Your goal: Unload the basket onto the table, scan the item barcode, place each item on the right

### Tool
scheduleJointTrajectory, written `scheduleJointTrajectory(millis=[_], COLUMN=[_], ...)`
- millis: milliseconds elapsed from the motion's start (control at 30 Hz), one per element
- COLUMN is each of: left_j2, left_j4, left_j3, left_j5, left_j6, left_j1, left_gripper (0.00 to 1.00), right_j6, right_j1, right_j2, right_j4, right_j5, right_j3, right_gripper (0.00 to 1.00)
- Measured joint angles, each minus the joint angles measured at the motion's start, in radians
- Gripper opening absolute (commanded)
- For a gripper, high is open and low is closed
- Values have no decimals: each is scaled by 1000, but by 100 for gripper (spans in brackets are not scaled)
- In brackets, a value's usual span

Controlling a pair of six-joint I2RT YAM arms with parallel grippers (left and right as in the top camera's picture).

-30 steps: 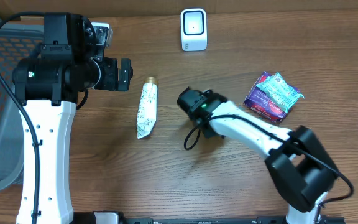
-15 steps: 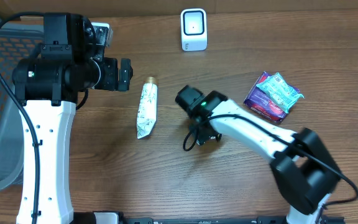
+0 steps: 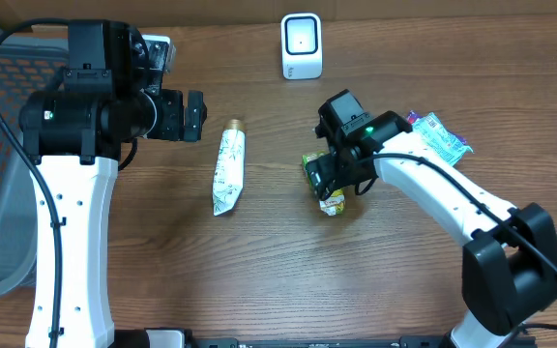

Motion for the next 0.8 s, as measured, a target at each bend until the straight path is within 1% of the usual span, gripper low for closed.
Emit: scheduleJointTrajectory(millis=[100, 167, 233, 300, 333, 367, 400, 500, 567, 633, 800], left_j2=[0, 0, 0, 0, 0, 0, 0, 0, 0, 0, 0], left_j4=[0, 0, 0, 0, 0, 0, 0, 0, 0, 0, 0], left_j3=[0, 0, 0, 0, 0, 0, 0, 0, 0, 0, 0], left_j5=[0, 0, 0, 0, 0, 0, 0, 0, 0, 0, 0], left_j6=[0, 0, 0, 0, 0, 0, 0, 0, 0, 0, 0], left_j1=[0, 0, 0, 0, 0, 0, 0, 0, 0, 0, 0], left_gripper=[99, 100, 100, 100, 99, 99, 99, 100, 99, 100, 100], right_j6=[-9, -16, -22, -29, -30, -28, -36, -27, -27, -26, -32], right_j1=[4, 3, 3, 3, 3, 4, 4, 4, 3, 3, 3], right_j2=[29, 52, 73, 94, 102, 111, 121, 137, 138, 139, 138], right_j4=[9, 11, 14, 19, 21, 21, 22, 28, 31, 31, 4], right_j5=[-40, -58, -70, -79, -81, -84, -84, -82, -80, -79, -95], right_j3=[-21, -31, -34, -34, -34, -34, -34, -34, -34, -34, -18], right_gripper=[96, 93, 88, 80, 75, 67, 54, 28, 14, 4, 4])
